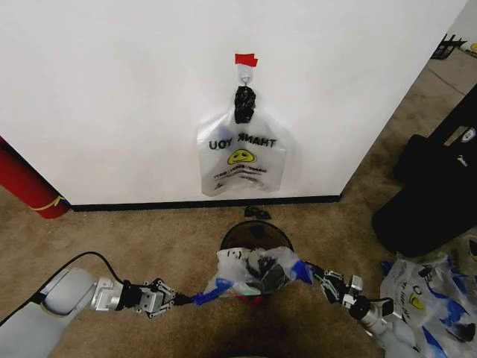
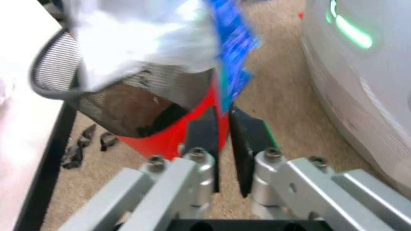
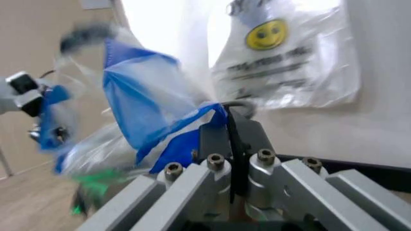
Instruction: Pick up the garbage bag from the wall and place it over the trash bin.
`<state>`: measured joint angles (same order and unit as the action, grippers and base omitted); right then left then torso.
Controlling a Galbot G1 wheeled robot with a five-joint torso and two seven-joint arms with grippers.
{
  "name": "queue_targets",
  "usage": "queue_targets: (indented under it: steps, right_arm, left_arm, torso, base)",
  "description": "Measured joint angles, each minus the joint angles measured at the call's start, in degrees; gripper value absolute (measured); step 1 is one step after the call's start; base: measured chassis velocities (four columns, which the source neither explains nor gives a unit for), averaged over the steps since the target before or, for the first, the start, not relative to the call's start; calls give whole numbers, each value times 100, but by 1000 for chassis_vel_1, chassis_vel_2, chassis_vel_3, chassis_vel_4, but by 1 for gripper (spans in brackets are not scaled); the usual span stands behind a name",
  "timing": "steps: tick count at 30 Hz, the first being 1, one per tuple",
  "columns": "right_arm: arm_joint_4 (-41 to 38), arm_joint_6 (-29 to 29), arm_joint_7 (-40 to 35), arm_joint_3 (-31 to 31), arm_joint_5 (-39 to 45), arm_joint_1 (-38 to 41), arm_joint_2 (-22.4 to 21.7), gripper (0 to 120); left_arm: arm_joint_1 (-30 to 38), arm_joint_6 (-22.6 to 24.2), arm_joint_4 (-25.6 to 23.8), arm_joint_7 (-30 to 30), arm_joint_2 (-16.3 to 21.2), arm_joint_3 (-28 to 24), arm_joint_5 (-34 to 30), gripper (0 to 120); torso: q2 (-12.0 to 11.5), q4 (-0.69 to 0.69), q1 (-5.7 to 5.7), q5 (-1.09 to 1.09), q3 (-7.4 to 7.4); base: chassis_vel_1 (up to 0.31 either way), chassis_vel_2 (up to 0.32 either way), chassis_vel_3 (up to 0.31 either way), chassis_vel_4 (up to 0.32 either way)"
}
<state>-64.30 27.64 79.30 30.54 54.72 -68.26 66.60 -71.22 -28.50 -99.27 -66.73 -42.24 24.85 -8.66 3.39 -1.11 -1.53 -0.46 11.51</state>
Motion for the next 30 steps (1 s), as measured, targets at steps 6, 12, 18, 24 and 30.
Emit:
queue_targets:
  steps: [6, 12, 18, 24, 30]
  right_arm:
    - [-331, 156, -302, 87, -74, -195, -128, 7]
    - [-633, 324, -40, 377, -250, -336, -247, 27]
    - [-993, 438, 96, 812, -218, -443, -270, 51]
    - [-1302, 823, -959, 573, -447, -440, -174, 73]
    - [-1603, 1131, -1853, 436, -774, -483, -16, 94]
  left_arm:
    - [25, 102, -193, -163, -195, 308, 37, 31]
    - [190, -135, -305, -218, -430, 853, 713, 52]
    - [125, 416, -484, 1778, -710, 661, 398, 78]
    - [-56, 1340, -912, 2793, -1068, 278, -105, 98]
    - [223, 2007, -990, 3188, -912, -304, -878, 100]
  torso:
    - [0, 1, 0, -1, 0]
    - [0, 0, 0, 2, 0]
    - [0, 1, 0, 0, 0]
    - [0, 1, 1, 2, 0]
    - [0, -3, 1, -1, 0]
  base:
    - [0, 0, 0, 0]
    - [0, 0, 0, 0]
    - [0, 0, 0, 0]
    - [0, 0, 0, 0]
    - [0, 0, 0, 0]
